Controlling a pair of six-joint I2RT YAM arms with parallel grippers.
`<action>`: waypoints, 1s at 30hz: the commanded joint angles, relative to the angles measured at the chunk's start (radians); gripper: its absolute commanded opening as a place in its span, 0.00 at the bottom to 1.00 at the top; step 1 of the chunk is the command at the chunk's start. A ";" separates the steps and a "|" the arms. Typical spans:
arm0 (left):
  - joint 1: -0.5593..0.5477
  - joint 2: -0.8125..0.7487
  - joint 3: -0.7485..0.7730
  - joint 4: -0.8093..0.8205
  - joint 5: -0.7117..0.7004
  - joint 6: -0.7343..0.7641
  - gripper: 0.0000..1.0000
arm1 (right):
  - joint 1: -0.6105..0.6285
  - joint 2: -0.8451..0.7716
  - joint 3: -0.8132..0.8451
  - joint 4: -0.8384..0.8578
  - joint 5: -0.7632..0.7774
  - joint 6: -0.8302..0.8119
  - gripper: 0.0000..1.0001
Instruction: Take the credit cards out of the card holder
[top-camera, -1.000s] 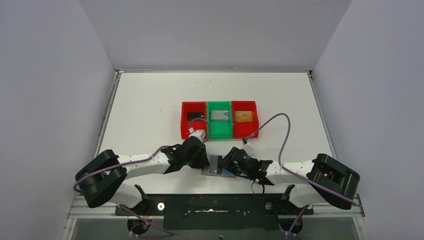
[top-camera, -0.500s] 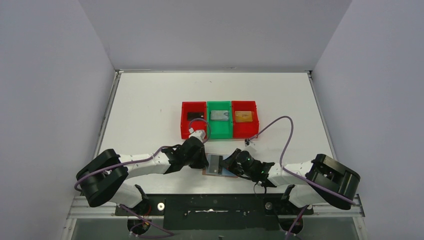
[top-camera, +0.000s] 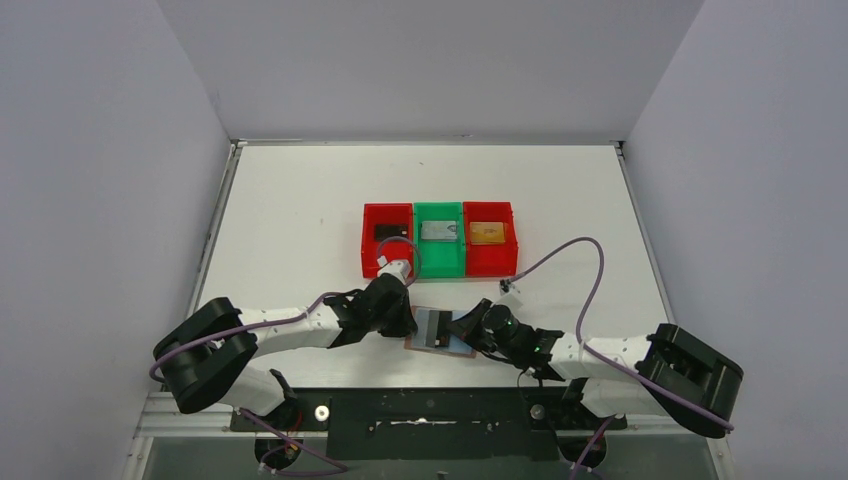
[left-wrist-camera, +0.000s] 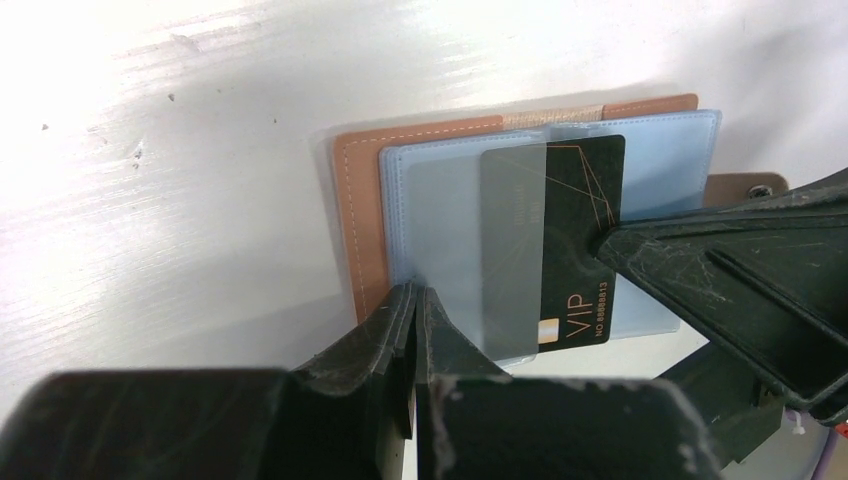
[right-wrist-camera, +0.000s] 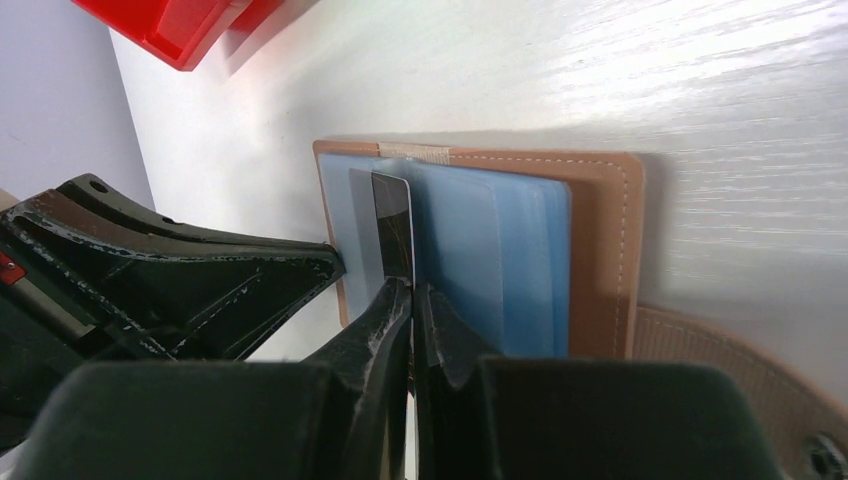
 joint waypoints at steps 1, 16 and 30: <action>-0.004 0.034 -0.010 -0.103 -0.038 0.030 0.01 | -0.013 -0.038 -0.026 -0.039 0.043 0.002 0.00; -0.004 -0.053 0.132 -0.006 0.096 0.092 0.35 | -0.020 -0.014 -0.029 -0.036 0.046 0.019 0.02; -0.033 0.125 0.069 0.014 0.116 0.052 0.12 | -0.031 -0.027 -0.066 0.072 0.011 0.025 0.09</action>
